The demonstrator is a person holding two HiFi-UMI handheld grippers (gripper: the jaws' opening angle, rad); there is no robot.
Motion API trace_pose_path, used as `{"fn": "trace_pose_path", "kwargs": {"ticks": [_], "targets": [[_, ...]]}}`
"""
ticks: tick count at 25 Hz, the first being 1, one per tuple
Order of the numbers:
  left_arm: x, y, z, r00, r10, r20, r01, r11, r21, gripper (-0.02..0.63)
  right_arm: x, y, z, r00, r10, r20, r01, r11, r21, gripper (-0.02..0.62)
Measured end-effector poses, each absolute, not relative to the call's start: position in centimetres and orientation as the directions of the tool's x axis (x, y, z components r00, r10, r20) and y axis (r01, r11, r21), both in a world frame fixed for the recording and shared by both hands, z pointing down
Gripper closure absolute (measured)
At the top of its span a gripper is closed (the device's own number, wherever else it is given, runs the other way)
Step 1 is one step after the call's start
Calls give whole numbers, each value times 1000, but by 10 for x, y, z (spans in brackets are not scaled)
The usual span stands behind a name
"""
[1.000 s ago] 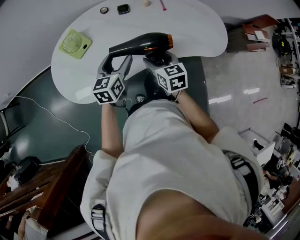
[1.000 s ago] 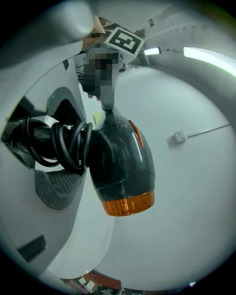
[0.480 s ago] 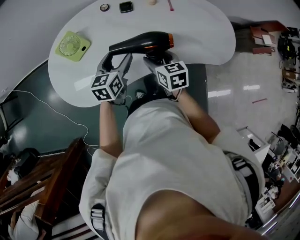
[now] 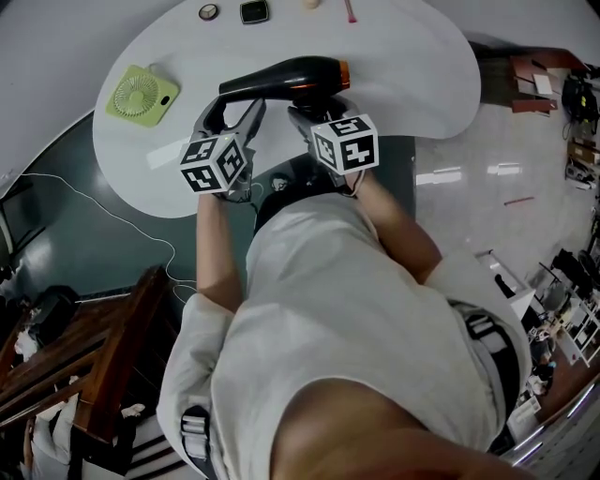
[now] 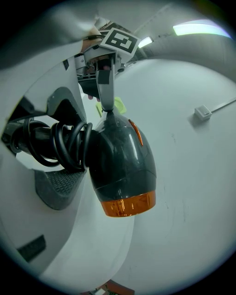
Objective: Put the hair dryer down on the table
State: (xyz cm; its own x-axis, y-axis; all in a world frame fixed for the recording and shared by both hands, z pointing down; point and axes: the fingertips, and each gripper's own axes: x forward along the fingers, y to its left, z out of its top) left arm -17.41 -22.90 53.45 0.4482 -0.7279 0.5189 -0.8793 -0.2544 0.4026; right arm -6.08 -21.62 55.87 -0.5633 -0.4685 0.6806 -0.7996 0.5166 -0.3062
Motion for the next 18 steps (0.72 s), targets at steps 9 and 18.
{"fn": "trace_pose_path", "kwargs": {"ticks": [9, 18], "targets": [[-172, -257, 543, 450, -717, 533, -879, -252, 404, 244, -59, -243, 568, -561, -457, 690, -804, 500, -322, 313], [-168, -282, 556, 439, -709, 552, -885, -232, 405, 244, -55, -268, 581, -568, -435, 699, -800, 491, -345, 313]]}}
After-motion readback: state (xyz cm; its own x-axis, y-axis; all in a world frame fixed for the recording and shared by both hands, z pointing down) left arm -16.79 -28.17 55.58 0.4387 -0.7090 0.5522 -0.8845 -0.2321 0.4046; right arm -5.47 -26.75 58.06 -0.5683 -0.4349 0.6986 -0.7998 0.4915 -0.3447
